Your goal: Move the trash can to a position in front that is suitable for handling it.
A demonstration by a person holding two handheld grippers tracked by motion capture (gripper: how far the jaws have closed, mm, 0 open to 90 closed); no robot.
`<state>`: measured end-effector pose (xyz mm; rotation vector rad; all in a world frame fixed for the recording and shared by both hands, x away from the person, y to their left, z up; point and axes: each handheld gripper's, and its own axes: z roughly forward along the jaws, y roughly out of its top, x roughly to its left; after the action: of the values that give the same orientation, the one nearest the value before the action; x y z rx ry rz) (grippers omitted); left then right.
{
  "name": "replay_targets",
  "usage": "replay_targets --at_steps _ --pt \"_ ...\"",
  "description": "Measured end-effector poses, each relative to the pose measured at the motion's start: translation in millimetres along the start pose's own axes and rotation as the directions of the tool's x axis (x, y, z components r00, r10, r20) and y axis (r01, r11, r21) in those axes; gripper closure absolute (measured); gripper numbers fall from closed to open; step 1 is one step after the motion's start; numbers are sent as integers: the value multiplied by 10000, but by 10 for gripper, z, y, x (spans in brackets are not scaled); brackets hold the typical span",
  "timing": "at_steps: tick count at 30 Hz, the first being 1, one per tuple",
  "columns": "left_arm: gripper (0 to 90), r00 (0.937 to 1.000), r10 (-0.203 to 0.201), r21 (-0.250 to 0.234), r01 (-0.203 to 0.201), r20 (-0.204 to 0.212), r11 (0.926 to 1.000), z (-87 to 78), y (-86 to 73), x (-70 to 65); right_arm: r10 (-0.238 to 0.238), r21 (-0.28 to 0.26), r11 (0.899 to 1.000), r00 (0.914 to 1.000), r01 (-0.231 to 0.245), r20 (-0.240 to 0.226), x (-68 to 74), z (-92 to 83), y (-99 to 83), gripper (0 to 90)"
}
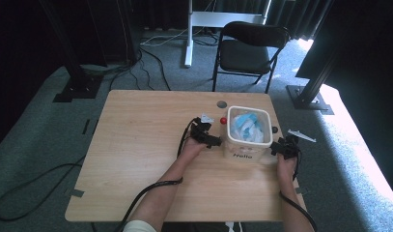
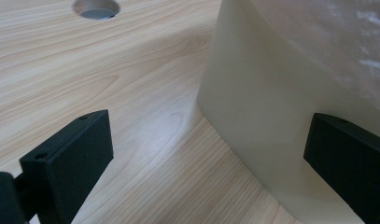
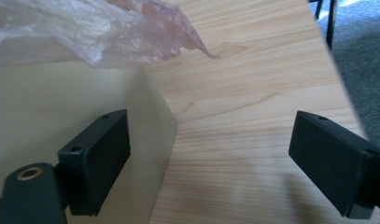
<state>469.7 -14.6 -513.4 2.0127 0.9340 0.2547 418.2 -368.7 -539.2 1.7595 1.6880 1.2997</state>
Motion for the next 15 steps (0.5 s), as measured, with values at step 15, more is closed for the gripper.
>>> replay_targets --at_steps 15 --pt "14 9968 -452 38 456 -657 9990 -504 -248 304 -581 461 9970 9945 623 -876 512 208 -74 129"
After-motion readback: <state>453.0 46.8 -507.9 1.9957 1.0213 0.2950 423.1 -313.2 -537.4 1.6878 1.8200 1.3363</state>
